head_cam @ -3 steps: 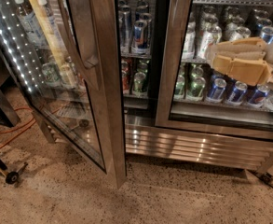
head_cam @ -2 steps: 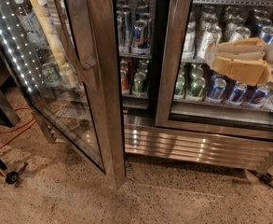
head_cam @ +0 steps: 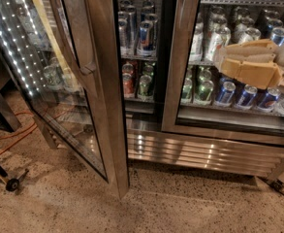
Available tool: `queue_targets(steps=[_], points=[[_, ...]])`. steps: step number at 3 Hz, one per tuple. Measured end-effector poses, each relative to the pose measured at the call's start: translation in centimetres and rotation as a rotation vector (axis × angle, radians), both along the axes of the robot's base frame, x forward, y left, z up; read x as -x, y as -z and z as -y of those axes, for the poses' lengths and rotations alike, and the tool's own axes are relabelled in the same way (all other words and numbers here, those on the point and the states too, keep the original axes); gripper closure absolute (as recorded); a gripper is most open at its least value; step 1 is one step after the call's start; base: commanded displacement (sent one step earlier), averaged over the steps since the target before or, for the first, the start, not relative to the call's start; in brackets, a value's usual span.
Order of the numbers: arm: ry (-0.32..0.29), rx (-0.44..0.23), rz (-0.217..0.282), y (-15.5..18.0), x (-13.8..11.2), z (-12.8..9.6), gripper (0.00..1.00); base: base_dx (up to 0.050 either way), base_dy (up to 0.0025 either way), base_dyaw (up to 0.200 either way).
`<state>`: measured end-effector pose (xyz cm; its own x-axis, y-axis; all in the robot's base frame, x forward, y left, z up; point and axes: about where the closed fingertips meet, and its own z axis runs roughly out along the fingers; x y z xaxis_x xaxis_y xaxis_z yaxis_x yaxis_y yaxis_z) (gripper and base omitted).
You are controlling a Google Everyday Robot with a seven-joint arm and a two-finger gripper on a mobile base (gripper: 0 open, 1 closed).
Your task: Open left fridge door
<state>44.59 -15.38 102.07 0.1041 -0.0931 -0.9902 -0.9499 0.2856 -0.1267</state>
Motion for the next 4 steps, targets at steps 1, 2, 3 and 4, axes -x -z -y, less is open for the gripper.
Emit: queue_targets(steps=[1,2,3,4], points=[[0.0,0.0,0.0,0.0,0.0,0.0,0.35,0.0,0.0,0.0],[0.0,0.0,0.0,0.0,0.0,-0.01,0.04,0.0,0.0,0.0],[-0.001,0.0,0.0,-0.02,0.0,-0.05,0.0,0.0,0.0,0.0],[-0.001,0.0,0.0,-0.02,0.0,-0.05,0.0,0.0,0.0,0.0]])
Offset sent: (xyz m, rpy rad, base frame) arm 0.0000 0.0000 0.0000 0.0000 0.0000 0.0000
